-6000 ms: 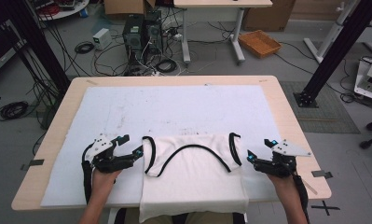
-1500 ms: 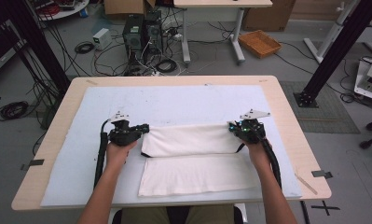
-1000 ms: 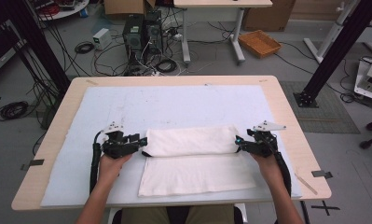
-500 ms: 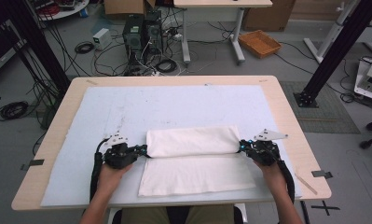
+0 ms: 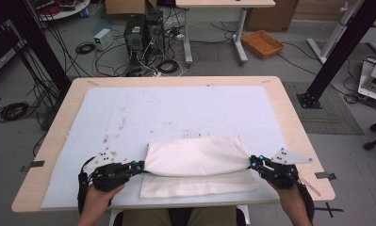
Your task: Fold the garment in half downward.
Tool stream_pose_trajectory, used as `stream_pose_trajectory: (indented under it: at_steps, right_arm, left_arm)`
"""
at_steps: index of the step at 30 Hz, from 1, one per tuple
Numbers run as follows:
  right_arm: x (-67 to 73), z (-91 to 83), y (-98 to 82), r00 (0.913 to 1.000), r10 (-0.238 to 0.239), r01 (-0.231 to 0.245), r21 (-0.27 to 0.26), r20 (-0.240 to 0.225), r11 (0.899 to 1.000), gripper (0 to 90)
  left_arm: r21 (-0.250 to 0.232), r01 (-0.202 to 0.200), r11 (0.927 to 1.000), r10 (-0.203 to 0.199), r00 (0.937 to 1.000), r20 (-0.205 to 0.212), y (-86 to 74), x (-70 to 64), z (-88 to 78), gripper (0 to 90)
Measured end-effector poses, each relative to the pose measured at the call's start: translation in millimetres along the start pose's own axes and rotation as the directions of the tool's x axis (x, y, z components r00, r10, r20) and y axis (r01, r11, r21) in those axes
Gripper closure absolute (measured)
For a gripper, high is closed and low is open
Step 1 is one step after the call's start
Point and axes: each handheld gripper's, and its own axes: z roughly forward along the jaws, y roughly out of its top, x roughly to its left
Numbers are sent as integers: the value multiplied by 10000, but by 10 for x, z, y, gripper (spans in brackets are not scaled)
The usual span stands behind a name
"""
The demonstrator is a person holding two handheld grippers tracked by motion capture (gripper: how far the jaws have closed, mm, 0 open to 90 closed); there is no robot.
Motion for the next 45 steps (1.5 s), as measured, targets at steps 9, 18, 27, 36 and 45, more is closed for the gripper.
stream_pose_trajectory:
  at_steps: [9,18,27,36,45]
  right_arm:
    - [169,-295,-177,9999,-130,130,-40,-12,9999,837]
    - [233,-250,-306,9995,-317,317,791,-5,9964,699]
    - [-13,-44,-52,9955,383,-372,-138,868,9992,410]
    - [-326,658,316,9929,833,-871,416,853,9953,371]
    - [-462,1062,286,9920,1166,-1237,1896,478,9740,568]
  left_arm:
    - [7,-130,9999,129,9988,473,-118,-156,-157,880]
    - [930,-18,9957,-12,9995,316,-228,-177,-118,710]
    - [3,561,9984,-554,9871,-1504,184,152,124,439]
    - [599,1202,9909,-1027,9655,-2394,421,578,662,427]
    - [1698,964,9808,-561,9721,-2278,332,626,859,528]
